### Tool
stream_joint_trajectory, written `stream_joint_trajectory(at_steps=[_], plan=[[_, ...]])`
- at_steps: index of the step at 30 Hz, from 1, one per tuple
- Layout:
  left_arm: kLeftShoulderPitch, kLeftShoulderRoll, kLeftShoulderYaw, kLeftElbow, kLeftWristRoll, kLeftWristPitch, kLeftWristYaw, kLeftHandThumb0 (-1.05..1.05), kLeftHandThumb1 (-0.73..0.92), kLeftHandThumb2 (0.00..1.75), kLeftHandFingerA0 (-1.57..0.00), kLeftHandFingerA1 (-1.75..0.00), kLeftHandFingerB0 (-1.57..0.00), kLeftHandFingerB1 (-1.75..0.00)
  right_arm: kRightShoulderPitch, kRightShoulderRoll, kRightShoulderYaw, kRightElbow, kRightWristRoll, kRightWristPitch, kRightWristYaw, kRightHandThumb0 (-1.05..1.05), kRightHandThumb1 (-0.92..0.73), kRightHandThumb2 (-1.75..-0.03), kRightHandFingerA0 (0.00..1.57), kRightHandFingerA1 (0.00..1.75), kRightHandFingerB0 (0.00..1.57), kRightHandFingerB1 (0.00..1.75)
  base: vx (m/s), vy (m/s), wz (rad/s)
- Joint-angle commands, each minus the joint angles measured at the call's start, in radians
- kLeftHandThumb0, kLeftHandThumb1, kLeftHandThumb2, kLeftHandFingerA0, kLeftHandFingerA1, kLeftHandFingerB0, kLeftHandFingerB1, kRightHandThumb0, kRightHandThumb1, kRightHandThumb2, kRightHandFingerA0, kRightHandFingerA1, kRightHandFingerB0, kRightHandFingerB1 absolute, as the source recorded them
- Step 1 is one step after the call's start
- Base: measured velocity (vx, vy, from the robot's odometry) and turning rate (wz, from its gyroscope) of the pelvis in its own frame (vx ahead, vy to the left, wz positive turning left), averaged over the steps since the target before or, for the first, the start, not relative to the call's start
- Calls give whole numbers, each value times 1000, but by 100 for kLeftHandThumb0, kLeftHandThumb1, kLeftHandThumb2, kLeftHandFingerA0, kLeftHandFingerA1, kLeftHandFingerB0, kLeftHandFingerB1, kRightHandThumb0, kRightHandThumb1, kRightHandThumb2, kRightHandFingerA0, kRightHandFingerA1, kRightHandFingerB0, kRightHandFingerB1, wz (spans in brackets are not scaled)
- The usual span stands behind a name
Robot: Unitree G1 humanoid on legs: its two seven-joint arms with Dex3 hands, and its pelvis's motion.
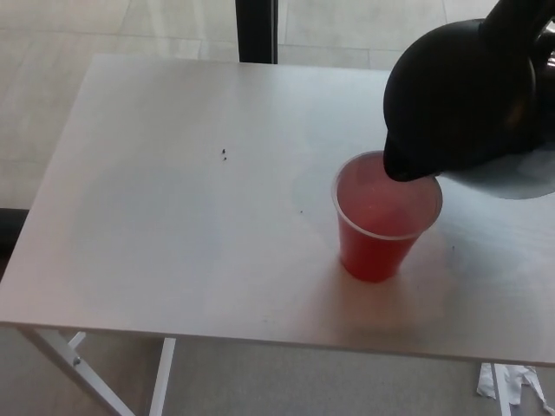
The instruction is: The robot uses its right hand to lift up a kettle kept on the middle of the desk by its handle and tilt it into a glass kept next to it to pour out water
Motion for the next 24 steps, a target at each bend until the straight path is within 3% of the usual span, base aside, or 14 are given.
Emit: stream_joint_trajectory(at_steps=[1,3,4,6,9,11,13,14,15,18,19,23,24], plan=[[-3,19,6,5,2,-13,0,-105,35,103,-90,-125,-72,-148,2,-40,7,-1,-30,-110,-38,-22,-56,-101,97,175,77,158,0,0,0],[-2,18,4,2,5,-15,9,-105,35,105,-87,-127,-68,-152,3,-41,11,-2,-40,-106,-43,-23,-57,-99,96,175,76,158,0,0,0],[-3,20,3,3,7,-15,7,-105,37,105,-86,-127,-67,-149,1,-41,13,9,-42,-103,-42,-24,-63,-89,96,173,78,151,0,0,0],[-5,21,7,6,1,-7,-5,-105,36,104,-83,-129,-65,-150,0,-39,13,11,-43,-104,-44,-20,-57,-97,98,171,77,152,0,0,0],[-11,21,11,10,0,-3,-3,-105,35,102,-82,-127,-68,-146,-1,-35,15,2,-52,-111,-49,-18,-57,-97,96,175,76,157,0,0,0],[-10,19,6,11,7,-16,7,-105,38,103,-86,-126,-67,-146,-6,-43,26,28,-61,-169,-73,-17,-53,-104,95,175,71,163,0,0,0],[-9,18,4,12,10,-13,16,-105,38,104,-87,-124,-68,-145,-7,-45,32,33,-69,-178,-71,-18,-56,-99,95,175,71,161,0,0,0],[-6,18,4,8,9,-16,11,-105,38,105,-88,-125,-68,-147,-13,-45,38,62,-73,-196,-86,-24,-59,-76,98,172,89,70,0,0,0],[-4,19,5,5,7,-18,4,-105,38,105,-88,-126,-68,-148,-12,-44,44,64,-79,-201,-87,-23,-52,-98,98,174,93,100,0,0,0],[-6,21,0,10,12,-22,3,-105,39,105,-86,-126,-66,-148,-11,-45,54,58,-95,-201,-96,-21,-49,-101,100,172,97,98,0,0,0],[-6,22,0,9,12,-24,3,-80,79,64,-50,-49,-34,-36,-3,-53,73,32,-132,-188,-101,-17,-49,-96,98,175,86,139,0,0,0],[-5,24,3,4,6,-20,-2,-80,80,64,-49,-49,-32,-35,6,-59,101,13,-171,-182,-106,-12,-42,-96,95,175,80,154,0,0,0],[-4,24,3,3,7,-21,-2,-78,64,103,-43,-59,-25,-49,7,-59,105,14,-173,-184,-108,-14,-41,-99,94,175,74,161,0,0,0]])
